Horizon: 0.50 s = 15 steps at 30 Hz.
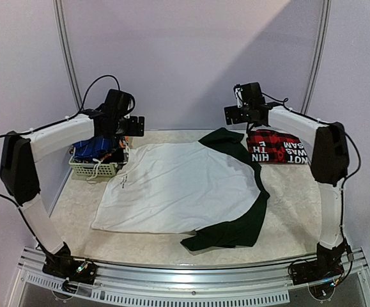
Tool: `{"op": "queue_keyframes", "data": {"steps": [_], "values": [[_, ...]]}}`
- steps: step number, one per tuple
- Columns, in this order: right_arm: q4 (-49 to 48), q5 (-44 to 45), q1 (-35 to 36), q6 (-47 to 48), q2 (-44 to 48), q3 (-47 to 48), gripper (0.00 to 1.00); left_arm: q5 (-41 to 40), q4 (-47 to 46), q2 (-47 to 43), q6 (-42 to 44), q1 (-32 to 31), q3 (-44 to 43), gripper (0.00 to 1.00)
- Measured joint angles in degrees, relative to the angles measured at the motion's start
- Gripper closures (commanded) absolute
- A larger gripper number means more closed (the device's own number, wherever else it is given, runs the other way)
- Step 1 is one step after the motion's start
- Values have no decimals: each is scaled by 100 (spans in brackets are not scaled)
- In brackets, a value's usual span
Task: Fold and stack the mixed laundry pile
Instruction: Flatten out the crumpled T-shirt at the center of the board.
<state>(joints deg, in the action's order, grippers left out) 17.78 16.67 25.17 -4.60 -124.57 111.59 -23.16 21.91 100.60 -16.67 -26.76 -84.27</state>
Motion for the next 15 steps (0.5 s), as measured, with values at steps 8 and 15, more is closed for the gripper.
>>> {"op": "queue_keyframes", "data": {"steps": [8, 15], "values": [[-162, -330, 472, -719, 2424, -2715, 5, 352, 4, -1021, -238, -546, 1513, 14], [448, -334, 584, -1484, 3045, -4553, 2, 468, 201, -1381, -579, -1187, 2745, 15]]}}
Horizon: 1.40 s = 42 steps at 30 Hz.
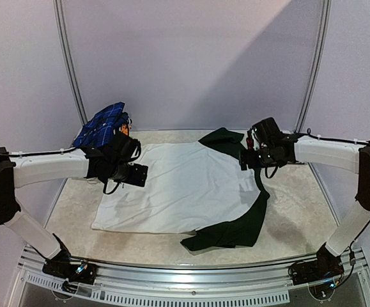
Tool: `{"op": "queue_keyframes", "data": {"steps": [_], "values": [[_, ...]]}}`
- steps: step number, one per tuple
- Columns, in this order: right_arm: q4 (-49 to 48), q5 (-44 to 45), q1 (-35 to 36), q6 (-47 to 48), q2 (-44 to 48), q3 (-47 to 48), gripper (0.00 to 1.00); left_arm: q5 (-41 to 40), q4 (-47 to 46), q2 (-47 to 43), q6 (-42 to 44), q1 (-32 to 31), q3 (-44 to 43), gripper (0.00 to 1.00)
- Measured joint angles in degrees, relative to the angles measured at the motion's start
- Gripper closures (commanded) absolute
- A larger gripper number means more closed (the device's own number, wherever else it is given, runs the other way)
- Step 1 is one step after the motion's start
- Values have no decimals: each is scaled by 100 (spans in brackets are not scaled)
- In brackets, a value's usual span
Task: Fold and stack the mixed laundry pile
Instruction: Flatten out the crumpled T-shirt at the center of the board, then adjust the flattened T-shirt at the center of the board.
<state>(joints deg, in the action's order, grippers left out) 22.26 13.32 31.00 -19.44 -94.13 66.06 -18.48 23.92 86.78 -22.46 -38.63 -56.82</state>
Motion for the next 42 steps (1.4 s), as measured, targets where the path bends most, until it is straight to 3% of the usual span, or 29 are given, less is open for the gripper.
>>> {"op": "queue_keyframes", "data": {"steps": [7, 17, 27, 37, 39, 42], "values": [[590, -120, 553, -802, 990, -1327, 1, -92, 66, -708, -369, -529, 826, 18], [824, -407, 557, -1591, 2334, -2590, 3, -188, -138, -907, -675, -721, 1644, 22], [164, -1397, -160, -1775, 2223, -2907, 15, -789, -50, -1502, -1038, -616, 2022, 22], [-520, -1808, -579, -1792, 1329, -2929, 37, -713, -52, -1976, -1154, -125, 2439, 26], [-619, -1838, -634, -1755, 1097, -2929, 48, -660, -55, -2094, -1169, -59, 2503, 27], [-916, -1873, -643, -1770, 942, -2920, 75, -616, -57, -2258, -1174, -22, 2575, 29]]}}
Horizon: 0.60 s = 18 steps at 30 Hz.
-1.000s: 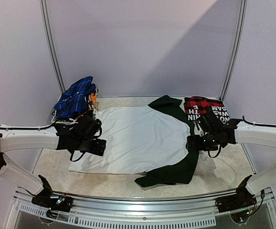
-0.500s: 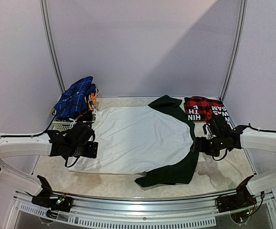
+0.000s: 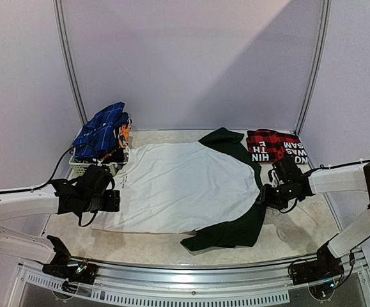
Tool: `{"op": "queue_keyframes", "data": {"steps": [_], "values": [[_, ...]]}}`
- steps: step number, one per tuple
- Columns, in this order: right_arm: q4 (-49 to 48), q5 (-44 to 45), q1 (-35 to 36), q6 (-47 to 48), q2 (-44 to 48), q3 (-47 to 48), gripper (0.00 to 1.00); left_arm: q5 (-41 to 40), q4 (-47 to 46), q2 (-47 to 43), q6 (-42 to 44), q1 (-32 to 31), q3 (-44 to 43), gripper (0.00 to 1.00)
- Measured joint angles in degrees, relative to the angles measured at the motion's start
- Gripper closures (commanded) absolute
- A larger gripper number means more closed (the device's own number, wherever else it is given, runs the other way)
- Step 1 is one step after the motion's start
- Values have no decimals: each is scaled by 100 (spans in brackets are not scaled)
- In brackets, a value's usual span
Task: Fold and stack the mixed laundry pile
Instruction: Adjust the flattened T-shirt at the center of the board.
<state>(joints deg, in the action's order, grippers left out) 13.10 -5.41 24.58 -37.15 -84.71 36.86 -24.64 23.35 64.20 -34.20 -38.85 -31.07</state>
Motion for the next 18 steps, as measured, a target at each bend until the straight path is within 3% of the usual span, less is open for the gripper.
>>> {"op": "queue_keyframes", "data": {"steps": [3, 10, 18], "values": [[-162, -50, -13, -11, -138, 0, 99, 22, -9, -81, 2, 15, 15, 30], [-175, -125, -393, -33, 4, -210, 100, 177, 11, -94, 33, 24, 11, 35], [188, 280, -916, -450, 1023, -673, 100, 498, 323, -74, 76, -22, -247, 38]]}}
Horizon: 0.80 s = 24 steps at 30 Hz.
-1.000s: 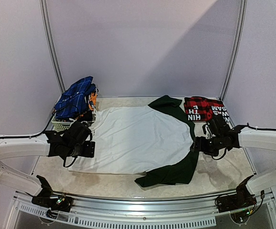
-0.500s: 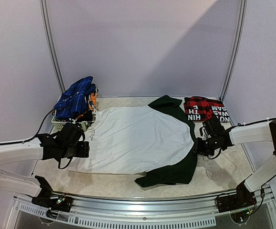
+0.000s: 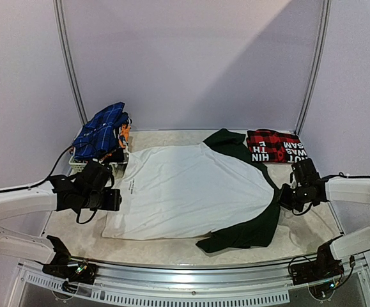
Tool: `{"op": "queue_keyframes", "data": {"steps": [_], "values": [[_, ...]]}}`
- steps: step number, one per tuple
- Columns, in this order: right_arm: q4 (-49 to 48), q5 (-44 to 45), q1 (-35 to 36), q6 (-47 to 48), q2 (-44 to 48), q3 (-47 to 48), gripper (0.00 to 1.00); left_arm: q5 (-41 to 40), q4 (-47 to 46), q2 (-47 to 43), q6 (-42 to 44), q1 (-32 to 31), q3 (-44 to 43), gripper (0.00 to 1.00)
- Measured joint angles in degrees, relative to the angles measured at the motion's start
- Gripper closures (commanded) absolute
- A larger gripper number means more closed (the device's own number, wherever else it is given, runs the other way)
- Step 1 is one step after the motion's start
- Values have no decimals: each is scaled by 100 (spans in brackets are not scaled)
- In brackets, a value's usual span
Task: Fold and stack the mixed laundry pile
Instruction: Adjust the flattened T-shirt at the center of the board.
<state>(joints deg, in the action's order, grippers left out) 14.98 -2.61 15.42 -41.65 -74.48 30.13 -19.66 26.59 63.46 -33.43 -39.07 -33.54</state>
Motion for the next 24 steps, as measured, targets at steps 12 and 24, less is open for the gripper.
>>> {"op": "queue_keyframes", "data": {"steps": [12, 24], "values": [[378, 566, -24, -404, 796, -160, 92, 109, 531, 457, -315, -229, -81, 40], [382, 431, -50, -291, 728, -192, 90, -131, -490, 2037, -605, -140, -155, 64]]}}
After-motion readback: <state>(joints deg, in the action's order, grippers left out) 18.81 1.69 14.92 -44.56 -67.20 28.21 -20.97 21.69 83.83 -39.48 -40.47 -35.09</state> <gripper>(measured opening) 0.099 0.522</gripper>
